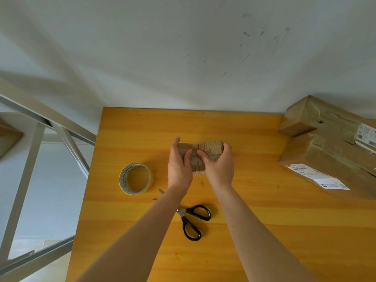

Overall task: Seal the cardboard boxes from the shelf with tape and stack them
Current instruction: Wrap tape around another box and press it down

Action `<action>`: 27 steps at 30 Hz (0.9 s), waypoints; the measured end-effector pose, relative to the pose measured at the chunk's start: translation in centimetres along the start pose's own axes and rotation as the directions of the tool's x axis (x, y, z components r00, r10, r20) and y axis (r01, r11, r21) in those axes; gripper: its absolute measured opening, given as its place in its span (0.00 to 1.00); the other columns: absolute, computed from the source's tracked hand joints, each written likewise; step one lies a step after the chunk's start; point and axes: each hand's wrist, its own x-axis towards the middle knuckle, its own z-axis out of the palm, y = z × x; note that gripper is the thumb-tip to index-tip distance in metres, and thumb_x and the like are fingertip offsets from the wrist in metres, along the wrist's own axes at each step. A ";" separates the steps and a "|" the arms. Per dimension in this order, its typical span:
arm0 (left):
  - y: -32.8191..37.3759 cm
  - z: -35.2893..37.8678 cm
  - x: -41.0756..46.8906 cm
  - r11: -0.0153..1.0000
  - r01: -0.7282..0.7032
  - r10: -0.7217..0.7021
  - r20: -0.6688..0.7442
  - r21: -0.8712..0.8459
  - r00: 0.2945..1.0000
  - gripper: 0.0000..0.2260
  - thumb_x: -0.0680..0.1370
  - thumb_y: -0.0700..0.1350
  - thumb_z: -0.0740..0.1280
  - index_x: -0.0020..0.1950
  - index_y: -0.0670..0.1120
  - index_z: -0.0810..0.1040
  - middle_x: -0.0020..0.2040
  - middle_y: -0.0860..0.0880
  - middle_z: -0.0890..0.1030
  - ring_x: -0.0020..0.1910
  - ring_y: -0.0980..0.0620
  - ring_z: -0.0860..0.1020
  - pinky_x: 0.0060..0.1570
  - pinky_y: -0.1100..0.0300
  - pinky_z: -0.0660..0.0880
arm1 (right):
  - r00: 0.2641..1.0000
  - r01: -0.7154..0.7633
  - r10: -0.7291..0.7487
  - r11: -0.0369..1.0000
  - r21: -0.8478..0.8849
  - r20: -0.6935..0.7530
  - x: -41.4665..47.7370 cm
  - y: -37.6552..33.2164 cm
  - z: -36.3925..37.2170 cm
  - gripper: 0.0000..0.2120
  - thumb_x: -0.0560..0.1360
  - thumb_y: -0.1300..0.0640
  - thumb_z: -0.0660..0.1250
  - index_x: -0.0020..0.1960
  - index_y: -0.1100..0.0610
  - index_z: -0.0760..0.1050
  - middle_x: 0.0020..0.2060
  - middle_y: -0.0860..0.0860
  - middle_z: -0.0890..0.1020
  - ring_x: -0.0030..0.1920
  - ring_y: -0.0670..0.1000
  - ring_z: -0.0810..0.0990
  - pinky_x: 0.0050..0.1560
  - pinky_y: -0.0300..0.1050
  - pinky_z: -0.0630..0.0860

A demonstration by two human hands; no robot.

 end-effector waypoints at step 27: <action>0.8 -2.1 0.5 0.990 0.113 -0.084 0.306 -0.080 0.948 0.26 0.83 0.48 0.56 0.77 0.51 0.48 0.74 0.46 0.61 0.70 0.47 0.65 0.67 0.48 0.68 | 0.954 -0.088 0.025 0.976 0.199 0.300 -0.2 0.1 -1.9 0.32 0.77 0.49 0.69 0.76 0.57 0.60 0.66 0.53 0.74 0.67 0.53 0.73 0.66 0.52 0.72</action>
